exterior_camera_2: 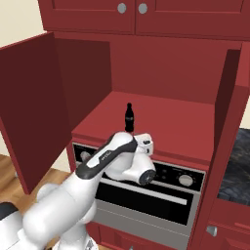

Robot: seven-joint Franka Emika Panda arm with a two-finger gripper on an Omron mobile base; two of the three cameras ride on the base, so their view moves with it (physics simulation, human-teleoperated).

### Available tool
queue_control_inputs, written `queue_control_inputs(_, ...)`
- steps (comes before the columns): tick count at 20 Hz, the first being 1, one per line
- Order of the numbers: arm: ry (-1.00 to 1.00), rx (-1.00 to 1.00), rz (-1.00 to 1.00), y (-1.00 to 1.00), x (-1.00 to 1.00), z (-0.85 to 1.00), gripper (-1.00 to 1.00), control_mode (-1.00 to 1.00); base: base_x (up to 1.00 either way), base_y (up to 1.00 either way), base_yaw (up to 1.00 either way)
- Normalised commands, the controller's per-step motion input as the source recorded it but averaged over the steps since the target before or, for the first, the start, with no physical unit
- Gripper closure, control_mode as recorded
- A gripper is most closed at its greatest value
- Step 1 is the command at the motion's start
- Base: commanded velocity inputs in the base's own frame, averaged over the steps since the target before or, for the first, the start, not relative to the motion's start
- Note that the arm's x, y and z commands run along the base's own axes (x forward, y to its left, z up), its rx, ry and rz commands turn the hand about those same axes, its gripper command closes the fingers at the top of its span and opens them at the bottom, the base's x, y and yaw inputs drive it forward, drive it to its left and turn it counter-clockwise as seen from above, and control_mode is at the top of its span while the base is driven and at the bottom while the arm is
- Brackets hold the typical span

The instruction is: Pick the bottled drink from the counter and place it in the open cabinet.

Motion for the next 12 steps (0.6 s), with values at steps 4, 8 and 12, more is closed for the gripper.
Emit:
queue_control_inputs(4, 0.00, 0.00, -0.05, 0.00, -0.49, 0.02, -1.00, -1.00, 0.00, 0.00, 0.00)
queue_control_inputs(8, 0.00, 0.00, -0.05, 0.00, -0.51, 0.01, -1.00, -1.00, 0.00, 0.00, 0.00)
queue_control_inputs(12, 0.00, -0.01, -0.03, 0.00, -0.51, 0.01, -1.00, -1.00, 0.00, 0.00, 0.00)
